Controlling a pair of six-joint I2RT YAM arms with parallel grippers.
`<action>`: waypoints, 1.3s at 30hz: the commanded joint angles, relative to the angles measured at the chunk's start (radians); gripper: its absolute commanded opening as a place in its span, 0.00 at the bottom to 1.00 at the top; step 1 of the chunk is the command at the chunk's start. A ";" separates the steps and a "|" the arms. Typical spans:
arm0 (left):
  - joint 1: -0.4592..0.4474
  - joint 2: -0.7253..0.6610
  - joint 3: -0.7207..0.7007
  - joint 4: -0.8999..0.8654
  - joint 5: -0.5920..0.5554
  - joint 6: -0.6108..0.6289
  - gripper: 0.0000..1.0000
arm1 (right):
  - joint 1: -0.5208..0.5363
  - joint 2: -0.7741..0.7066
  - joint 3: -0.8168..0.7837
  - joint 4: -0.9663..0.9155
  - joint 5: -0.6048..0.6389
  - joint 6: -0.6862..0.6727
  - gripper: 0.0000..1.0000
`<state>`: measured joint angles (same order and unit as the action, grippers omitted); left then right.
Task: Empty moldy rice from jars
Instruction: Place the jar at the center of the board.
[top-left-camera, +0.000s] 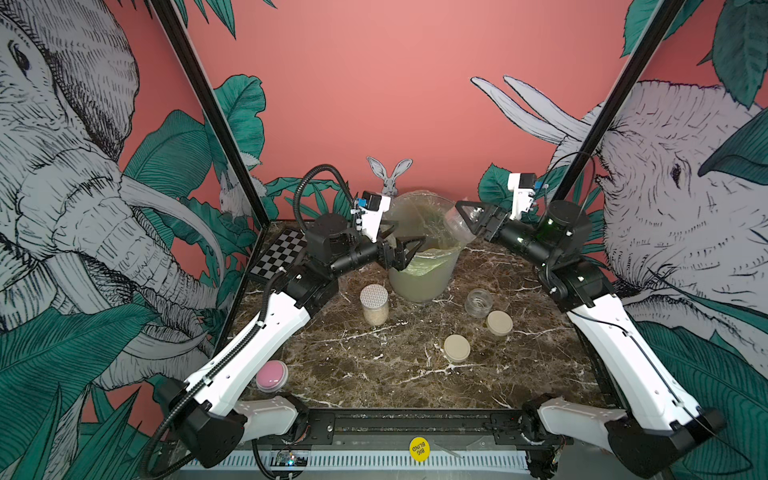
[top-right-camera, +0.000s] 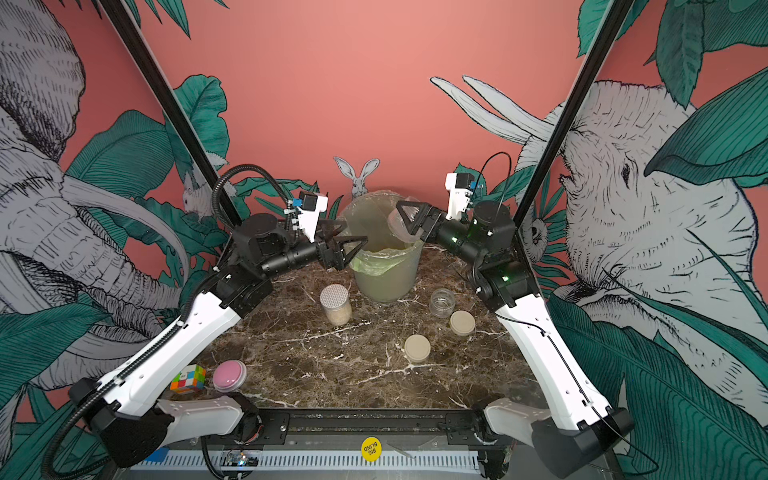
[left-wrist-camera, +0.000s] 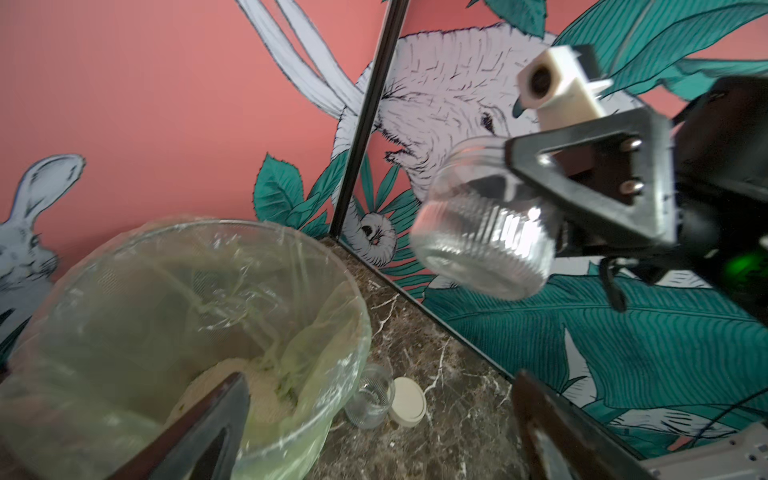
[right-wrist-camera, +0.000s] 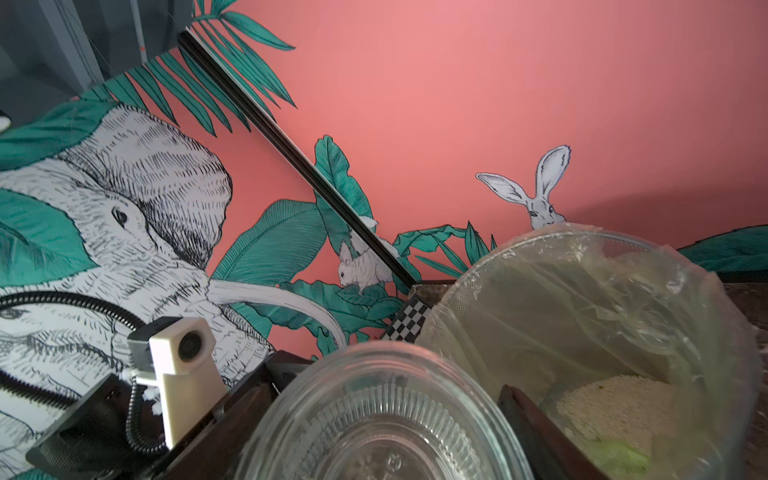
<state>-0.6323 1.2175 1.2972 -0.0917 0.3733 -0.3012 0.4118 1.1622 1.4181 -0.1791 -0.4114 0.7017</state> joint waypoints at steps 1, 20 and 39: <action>-0.003 -0.027 -0.078 -0.137 -0.125 0.027 1.00 | 0.009 -0.068 -0.051 -0.085 0.016 -0.161 0.27; -0.004 -0.320 -0.562 -0.101 -0.336 -0.089 1.00 | 0.199 -0.322 -0.808 0.129 0.197 -0.582 0.29; -0.003 -0.419 -0.786 -0.006 -0.580 -0.211 1.00 | 0.401 0.125 -0.977 0.785 0.596 -0.678 0.29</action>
<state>-0.6327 0.8143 0.5190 -0.1284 -0.1505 -0.4843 0.8043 1.2545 0.4313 0.3962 0.1135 0.0364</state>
